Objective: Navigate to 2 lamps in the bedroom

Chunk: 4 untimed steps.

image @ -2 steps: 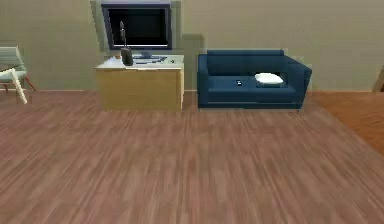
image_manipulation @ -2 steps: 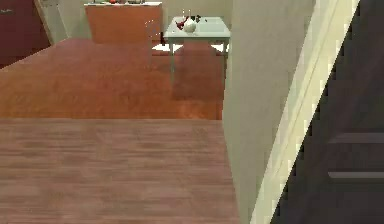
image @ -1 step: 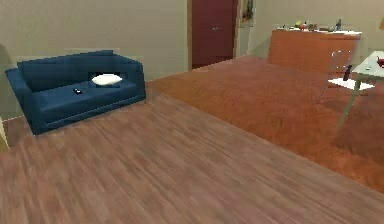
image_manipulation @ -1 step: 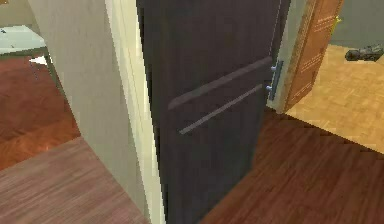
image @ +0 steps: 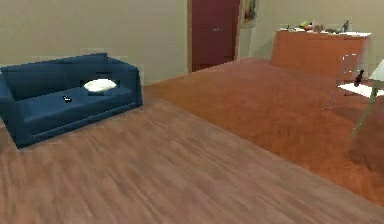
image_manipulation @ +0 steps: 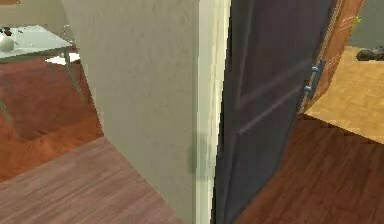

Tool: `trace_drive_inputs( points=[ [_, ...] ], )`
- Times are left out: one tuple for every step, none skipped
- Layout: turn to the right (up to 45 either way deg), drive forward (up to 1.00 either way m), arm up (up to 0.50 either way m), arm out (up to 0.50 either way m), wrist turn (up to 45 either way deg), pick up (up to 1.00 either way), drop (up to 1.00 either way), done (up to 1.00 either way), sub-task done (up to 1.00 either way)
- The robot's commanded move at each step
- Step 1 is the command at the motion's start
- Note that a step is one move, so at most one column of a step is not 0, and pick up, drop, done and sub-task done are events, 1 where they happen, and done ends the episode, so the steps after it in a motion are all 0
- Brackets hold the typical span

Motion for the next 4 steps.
trace_drive_inputs(
  points=[
    [45.0,0.00,0.00,0.00,0.0,0.00,0.00,0.00,0.00],
    [3.0,0.00,0.00,0.00,0.0,0.00,0.00,0.00,0.00],
    [0.0,1.00,0.00,0.00,0.0,0.00,0.00,0.00,0.00],
    [0.0,1.00,0.00,0.00,0.0,0.00,0.00,0.00,0.00]
  ],
)
